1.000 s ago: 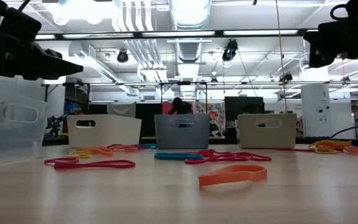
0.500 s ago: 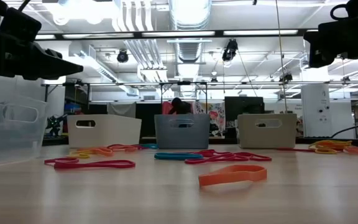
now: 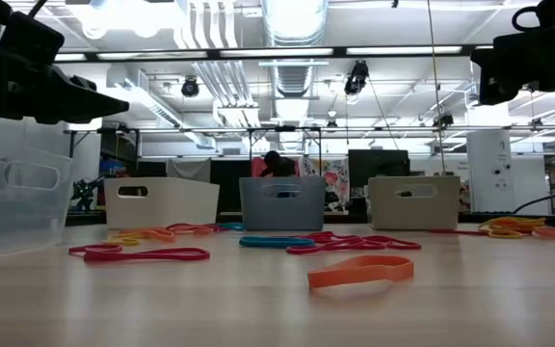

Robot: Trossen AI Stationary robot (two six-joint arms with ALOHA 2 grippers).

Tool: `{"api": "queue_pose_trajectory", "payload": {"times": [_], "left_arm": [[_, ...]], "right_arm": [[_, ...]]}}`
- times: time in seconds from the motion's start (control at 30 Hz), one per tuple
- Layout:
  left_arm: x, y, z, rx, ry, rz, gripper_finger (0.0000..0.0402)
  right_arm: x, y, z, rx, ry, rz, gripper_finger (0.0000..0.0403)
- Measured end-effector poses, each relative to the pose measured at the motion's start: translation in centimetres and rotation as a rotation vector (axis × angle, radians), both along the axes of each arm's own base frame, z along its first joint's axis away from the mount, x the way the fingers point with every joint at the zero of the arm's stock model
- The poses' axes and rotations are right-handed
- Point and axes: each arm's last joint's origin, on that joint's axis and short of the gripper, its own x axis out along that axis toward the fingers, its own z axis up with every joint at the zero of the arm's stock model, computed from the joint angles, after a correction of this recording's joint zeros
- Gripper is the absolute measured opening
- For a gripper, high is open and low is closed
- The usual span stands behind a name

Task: Sort rubber bands into baskets

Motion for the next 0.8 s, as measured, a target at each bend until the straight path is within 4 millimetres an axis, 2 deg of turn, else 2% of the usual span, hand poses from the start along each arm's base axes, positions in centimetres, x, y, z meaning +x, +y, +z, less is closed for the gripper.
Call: {"api": "queue_pose_trajectory", "payload": {"times": [0.33, 0.53, 0.6, 0.7, 0.8], "left_arm": [[0.0, 0.0, 0.0, 0.001, 0.000, 0.000, 0.0075], [0.0, 0.0, 0.2, 0.066, -0.010, -0.020, 0.0075], [0.1, -0.2, 0.6, 0.004, -0.060, -0.073, 0.0075], [0.1, -0.6, 1.1, -0.190, -0.118, -0.195, 0.0075], [0.1, -1.1, 1.0, -0.276, -0.092, -0.371, 0.0075]], "right_arm": [[0.0, 0.0, 0.0, 0.000, 0.000, 0.000, 0.0123], [0.0, 0.0, 0.0, 0.000, 0.000, 0.000, 0.0123], [0.0, 0.0, 0.0, 0.000, 0.000, 0.000, 0.0123], [0.0, 0.0, 0.2, 0.030, -0.014, 0.003, 0.0123], [-0.2, 0.0, 1.5, 0.108, -0.143, 0.028, 0.0123]]}}
